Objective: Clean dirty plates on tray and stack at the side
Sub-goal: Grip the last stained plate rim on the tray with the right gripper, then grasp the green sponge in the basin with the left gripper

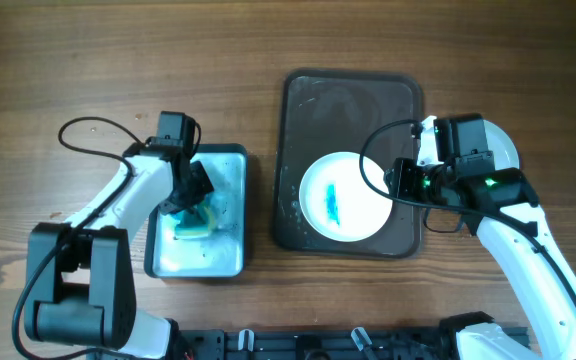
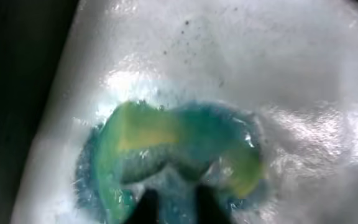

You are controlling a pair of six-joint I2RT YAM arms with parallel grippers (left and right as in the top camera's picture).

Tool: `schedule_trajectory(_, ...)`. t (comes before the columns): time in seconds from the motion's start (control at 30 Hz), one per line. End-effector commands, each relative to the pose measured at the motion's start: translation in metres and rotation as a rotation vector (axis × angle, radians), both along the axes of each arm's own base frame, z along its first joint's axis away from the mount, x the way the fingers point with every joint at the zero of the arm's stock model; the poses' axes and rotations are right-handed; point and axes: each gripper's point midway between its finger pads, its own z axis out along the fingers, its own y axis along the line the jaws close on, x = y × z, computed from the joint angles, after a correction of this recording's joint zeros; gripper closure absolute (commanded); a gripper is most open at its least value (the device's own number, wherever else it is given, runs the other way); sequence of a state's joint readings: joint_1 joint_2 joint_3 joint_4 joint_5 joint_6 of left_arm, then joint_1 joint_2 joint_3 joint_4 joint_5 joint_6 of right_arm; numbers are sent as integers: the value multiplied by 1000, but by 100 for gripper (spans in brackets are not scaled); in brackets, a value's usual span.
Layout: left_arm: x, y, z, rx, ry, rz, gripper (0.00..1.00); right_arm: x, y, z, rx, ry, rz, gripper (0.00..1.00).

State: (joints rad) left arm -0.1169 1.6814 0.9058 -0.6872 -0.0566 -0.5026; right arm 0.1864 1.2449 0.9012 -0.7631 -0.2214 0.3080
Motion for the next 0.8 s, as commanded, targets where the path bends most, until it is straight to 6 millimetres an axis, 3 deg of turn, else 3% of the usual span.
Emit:
schedule_trajectory(0.0,-16,11,-22,60,78,-21,96,2,5,7,11,-21,27,58)
schedule_trajectory(0.17,1,9,19,54,48,-20,92,2,5,7,11,-22,28,57)
schedule_trajectory(0.3,5,3,63,23,37,-22,51,1,5,7,10,-21,28,57)
schedule_trajectory(0.4,-7,-7,77,-40,62,-28,42,1,4,7,10,-21,28,57)
schedule_trajectory(0.57,-34,-8,67,-51,161,-25,47,1,4,7,10,-21,28,57)
schedule_trajectory(0.77,-55,-5,18,-48,173,17,70,2,4,7,10,-21,27,54)
